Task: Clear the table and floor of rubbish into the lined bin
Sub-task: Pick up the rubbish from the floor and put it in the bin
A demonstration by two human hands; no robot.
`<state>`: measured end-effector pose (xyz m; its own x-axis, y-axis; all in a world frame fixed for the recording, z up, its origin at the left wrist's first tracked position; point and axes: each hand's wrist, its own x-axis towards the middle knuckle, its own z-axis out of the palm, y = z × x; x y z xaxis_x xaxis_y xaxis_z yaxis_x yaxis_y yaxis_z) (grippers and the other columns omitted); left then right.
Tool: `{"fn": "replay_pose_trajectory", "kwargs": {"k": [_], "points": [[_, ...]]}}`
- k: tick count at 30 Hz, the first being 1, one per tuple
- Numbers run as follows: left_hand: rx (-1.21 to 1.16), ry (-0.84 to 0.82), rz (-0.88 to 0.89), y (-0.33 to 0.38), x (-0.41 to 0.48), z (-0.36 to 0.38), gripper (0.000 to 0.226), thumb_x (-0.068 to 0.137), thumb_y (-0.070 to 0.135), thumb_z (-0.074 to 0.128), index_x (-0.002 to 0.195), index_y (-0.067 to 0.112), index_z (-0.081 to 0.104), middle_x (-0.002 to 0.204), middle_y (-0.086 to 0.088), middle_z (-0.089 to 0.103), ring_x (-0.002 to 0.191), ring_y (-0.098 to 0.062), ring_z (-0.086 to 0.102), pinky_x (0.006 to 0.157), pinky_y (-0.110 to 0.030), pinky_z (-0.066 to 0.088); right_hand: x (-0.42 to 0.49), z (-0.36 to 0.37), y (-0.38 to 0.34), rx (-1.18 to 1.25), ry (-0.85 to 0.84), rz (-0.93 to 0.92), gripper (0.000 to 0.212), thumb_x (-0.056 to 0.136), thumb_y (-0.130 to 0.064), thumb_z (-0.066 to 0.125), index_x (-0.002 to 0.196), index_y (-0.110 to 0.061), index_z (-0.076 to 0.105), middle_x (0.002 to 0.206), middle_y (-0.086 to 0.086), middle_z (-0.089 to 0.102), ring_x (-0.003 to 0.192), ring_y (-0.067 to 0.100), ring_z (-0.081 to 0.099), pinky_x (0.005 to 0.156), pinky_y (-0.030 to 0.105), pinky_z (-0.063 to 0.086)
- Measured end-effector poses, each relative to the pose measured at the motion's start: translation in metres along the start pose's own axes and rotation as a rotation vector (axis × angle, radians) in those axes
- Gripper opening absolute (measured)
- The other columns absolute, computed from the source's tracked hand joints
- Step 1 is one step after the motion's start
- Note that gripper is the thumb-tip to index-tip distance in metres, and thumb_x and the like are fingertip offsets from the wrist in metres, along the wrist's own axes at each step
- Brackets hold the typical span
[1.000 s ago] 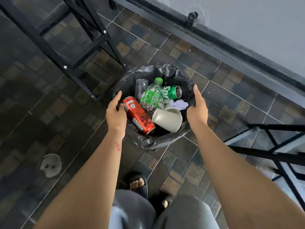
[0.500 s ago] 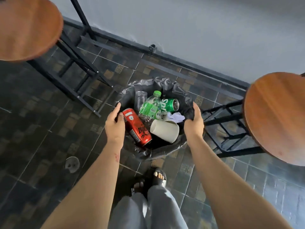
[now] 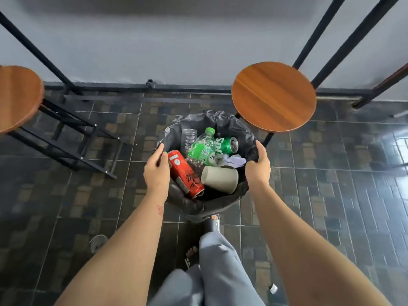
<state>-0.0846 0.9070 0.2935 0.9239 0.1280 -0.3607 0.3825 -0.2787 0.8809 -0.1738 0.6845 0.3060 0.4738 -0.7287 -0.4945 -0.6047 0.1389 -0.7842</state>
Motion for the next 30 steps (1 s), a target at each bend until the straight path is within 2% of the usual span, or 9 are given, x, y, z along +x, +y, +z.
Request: {"fn": "replay_pose_trajectory", "kwargs": {"k": [2,3,6,10,12,14,21,27,30], "points": [[0.028,-0.054,0.018,0.003,-0.023,0.018,0.031,0.095,0.038,0.053,0.125,0.044,0.06,0.137,0.012,0.054,0.125,-0.01,0.049,0.11,-0.04,0.037,-0.01,-0.034,0.014,0.052,0.053,0.015,0.078,0.081,0.008,0.033,0.142,-0.04,0.043,0.133,-0.004,0.058,0.08,0.003,0.056,0.054,0.011,0.04],[0.037,-0.078,0.024,0.004,-0.034,0.029,0.031,0.095,0.038,0.053,0.125,0.044,0.06,0.137,0.011,0.054,0.125,-0.011,0.049,0.11,-0.041,0.038,-0.014,-0.052,0.021,0.072,0.08,0.021,0.078,0.08,0.008,0.033,0.141,-0.04,0.044,0.132,-0.004,0.058,0.085,0.007,0.058,0.059,0.015,0.045],[0.052,-0.157,0.038,0.006,-0.069,0.068,0.031,0.095,0.038,0.052,0.124,0.042,0.061,0.137,0.009,0.055,0.124,-0.013,0.05,0.108,-0.041,0.04,-0.018,-0.108,0.043,0.107,0.158,0.054,0.08,0.076,0.007,0.032,0.14,-0.04,0.046,0.13,-0.001,0.06,0.106,0.022,0.06,0.085,0.038,0.053],[0.084,-0.279,0.019,0.013,-0.114,0.134,0.032,0.095,0.041,0.051,0.126,0.042,0.06,0.138,0.006,0.054,0.123,-0.015,0.051,0.106,-0.042,0.042,-0.003,-0.185,0.067,0.141,0.254,0.087,0.081,0.075,0.007,0.034,0.141,-0.037,0.047,0.129,0.0,0.061,0.089,0.01,0.06,0.076,0.029,0.05],[0.116,-0.335,0.013,0.018,-0.133,0.173,0.034,0.095,0.043,0.05,0.127,0.043,0.058,0.139,0.007,0.053,0.125,-0.017,0.05,0.106,-0.044,0.041,0.012,-0.225,0.076,0.139,0.301,0.115,0.079,0.076,0.006,0.036,0.142,-0.035,0.047,0.133,0.0,0.059,0.1,0.013,0.057,0.084,0.028,0.047],[0.145,-0.38,0.012,0.025,-0.15,0.214,0.034,0.094,0.043,0.049,0.127,0.044,0.058,0.14,0.008,0.052,0.126,-0.017,0.049,0.107,-0.044,0.039,0.032,-0.264,0.085,0.134,0.326,0.131,0.078,0.075,0.006,0.038,0.141,-0.034,0.049,0.132,0.001,0.06,0.109,0.019,0.056,0.092,0.034,0.048],[0.168,-0.452,0.052,0.055,-0.196,0.37,0.035,0.094,0.042,0.051,0.128,0.043,0.057,0.14,0.008,0.052,0.128,-0.016,0.047,0.107,-0.042,0.04,0.123,-0.39,0.093,0.143,0.372,0.13,0.075,0.072,0.005,0.04,0.132,-0.037,0.054,0.117,-0.002,0.065,0.105,0.022,0.06,0.093,0.043,0.051],[0.173,-0.509,0.075,0.088,-0.2,0.488,0.041,0.09,0.045,0.057,0.13,0.048,0.053,0.141,0.005,0.051,0.125,-0.017,0.05,0.104,-0.043,0.044,0.216,-0.459,0.078,0.219,0.41,0.092,0.054,0.083,-0.009,0.061,0.133,-0.029,0.055,0.122,-0.006,0.064,0.11,0.012,0.059,0.098,0.033,0.046],[0.164,-0.533,0.092,0.104,-0.183,0.546,0.044,0.09,0.047,0.058,0.133,0.048,0.05,0.143,0.004,0.047,0.125,-0.016,0.049,0.094,-0.032,0.045,0.272,-0.476,0.067,0.271,0.415,0.084,0.052,0.087,-0.018,0.067,0.136,-0.025,0.053,0.127,-0.004,0.062,0.114,0.012,0.058,0.101,0.033,0.045]]}}
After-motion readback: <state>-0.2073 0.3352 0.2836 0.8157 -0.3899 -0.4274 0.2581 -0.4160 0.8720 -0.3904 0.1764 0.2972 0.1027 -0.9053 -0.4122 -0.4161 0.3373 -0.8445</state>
